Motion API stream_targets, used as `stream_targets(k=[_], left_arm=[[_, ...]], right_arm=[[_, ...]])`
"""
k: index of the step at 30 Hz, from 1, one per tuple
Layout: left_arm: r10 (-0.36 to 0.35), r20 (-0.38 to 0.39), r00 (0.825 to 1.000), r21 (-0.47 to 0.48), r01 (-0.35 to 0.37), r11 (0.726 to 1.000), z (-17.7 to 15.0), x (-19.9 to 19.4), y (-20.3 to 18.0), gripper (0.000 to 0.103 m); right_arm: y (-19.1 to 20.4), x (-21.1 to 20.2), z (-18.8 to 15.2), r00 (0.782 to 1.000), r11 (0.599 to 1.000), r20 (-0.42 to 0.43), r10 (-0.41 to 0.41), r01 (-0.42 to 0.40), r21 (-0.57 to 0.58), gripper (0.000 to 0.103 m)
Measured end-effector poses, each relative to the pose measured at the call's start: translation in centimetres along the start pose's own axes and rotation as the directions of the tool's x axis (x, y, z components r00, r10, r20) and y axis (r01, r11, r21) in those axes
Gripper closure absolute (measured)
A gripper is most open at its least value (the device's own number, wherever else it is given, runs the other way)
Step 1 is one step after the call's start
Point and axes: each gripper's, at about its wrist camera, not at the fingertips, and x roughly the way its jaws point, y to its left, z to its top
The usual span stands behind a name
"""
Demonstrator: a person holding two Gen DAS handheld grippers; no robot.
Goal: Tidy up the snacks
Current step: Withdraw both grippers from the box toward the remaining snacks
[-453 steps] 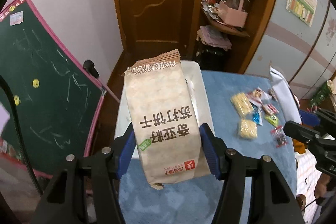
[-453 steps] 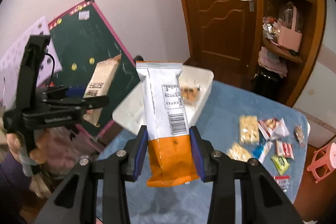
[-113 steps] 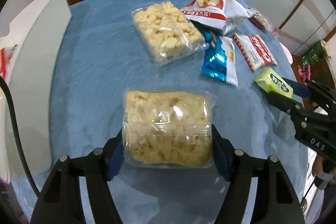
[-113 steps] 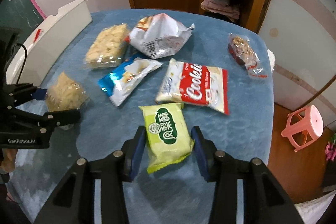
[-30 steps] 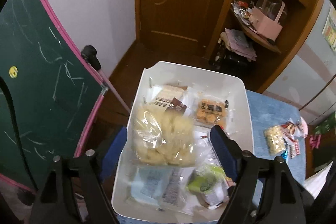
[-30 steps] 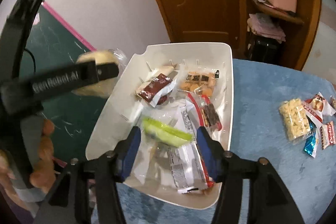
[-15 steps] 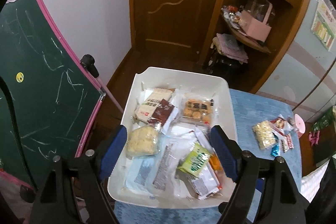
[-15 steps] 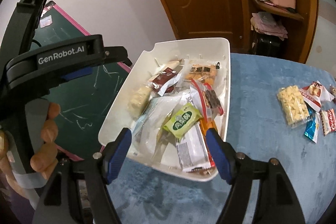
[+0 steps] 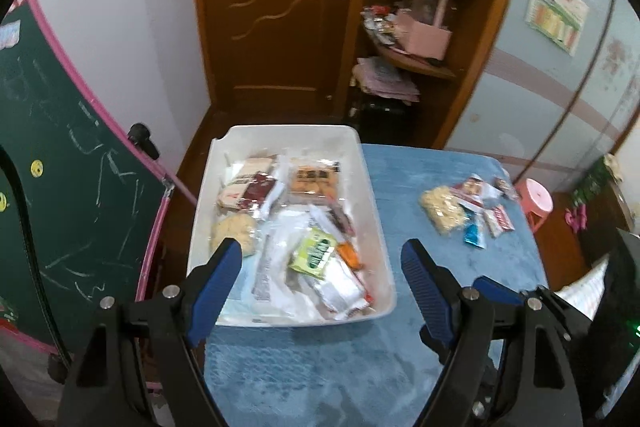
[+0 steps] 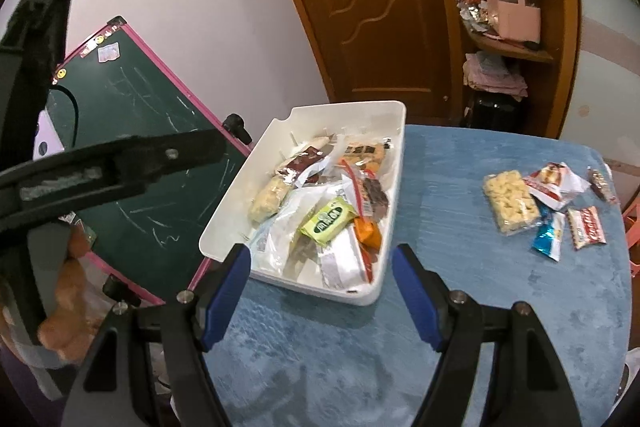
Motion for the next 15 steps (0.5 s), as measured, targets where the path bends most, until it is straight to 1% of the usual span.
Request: stream_targets(k=[3,5,9,10,13,15], left_arm=[[-0.030,0.011,0.999,0.034,0.030,0.999,0.3,-1.9,-2.3,0.022],[-0.048,0.022,0.999,0.058,0.046,0.997,0.6,-3.0,-3.9,0.022],[-0.089,0.038,0.995,0.110,0.084,0.990,1.5,-4.7,-8.0,0.020],[-0.095,0.039,0.995,0.121,0.089,0.989,1.7,-4.9,-9.0,0.018],[-0.112,0.052,0.992,0.154,0.103,0.983,2.4,-5.5,-12.3,0.017],[-0.130,0.047,0.990,0.176,0.120,0.977,2.8,-5.5,-14.8,0.017]], right_arm=[[-1.2,-1.9,-0.4,1.000,1.000,0.019,-0.021,0.022,-0.002,0.029],[-2.2,-3.6,-0.5,0.997,0.998,0.051,-0.058,0.059,-0.013,0.029],[-4.6,-7.2,-0.5,0.989,0.994,0.103,-0.103,0.106,-0.020,0.029],[-5.7,-8.6,-0.5,0.985,0.992,0.122,-0.119,0.122,-0.017,0.029],[-7.8,-11.2,-0.3,0.975,0.987,0.158,-0.156,0.161,-0.020,0.029],[-9.7,-13.4,-0.2,0.961,0.978,0.191,-0.201,0.208,-0.017,0.029]])
